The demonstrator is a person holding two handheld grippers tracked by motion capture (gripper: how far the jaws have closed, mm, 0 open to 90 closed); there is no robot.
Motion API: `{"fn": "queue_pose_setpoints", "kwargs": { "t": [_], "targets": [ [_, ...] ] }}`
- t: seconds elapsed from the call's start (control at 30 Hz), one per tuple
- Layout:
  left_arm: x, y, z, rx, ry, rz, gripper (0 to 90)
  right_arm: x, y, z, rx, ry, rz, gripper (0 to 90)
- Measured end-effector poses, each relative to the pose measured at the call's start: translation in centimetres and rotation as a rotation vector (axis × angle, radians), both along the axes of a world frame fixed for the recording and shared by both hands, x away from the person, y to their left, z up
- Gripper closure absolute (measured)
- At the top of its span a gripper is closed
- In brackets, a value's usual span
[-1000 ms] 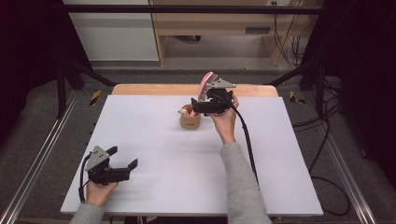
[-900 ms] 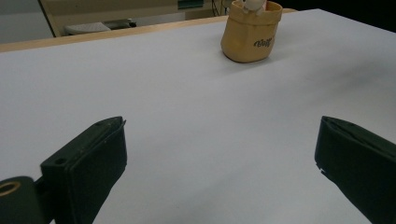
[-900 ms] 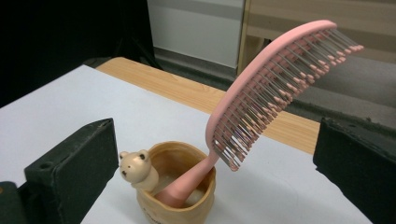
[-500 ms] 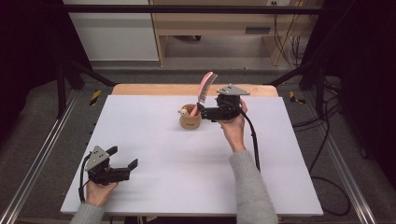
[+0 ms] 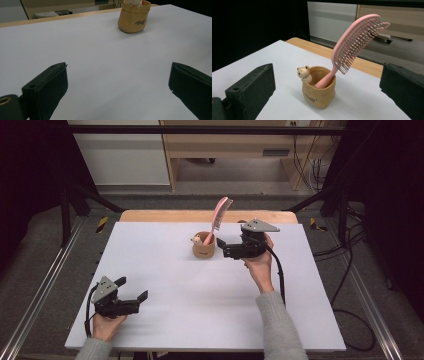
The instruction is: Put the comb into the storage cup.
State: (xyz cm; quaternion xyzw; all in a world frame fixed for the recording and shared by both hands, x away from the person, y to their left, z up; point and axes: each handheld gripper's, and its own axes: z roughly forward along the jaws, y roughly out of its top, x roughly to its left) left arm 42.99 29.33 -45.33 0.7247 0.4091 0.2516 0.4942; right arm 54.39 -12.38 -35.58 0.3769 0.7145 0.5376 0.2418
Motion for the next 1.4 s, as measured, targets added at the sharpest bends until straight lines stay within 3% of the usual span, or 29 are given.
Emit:
{"fn": "queue_pose_setpoints", "kwargs": {
  "t": [0.8, 1.4],
  "targets": [
    [0.1, -0.1, -0.1, -0.001, 0.006, -0.002, 2.4, -3.3, -4.1, -2.3, 0.028, -0.052, 0.051, 0.7],
    [0.0, -0.2, -0.1, 0.01, 0.002, -0.007, 2.4, -5.8, -6.8, -4.6, 0.015, -0.046, 0.055, 1.0]
  ]
}}
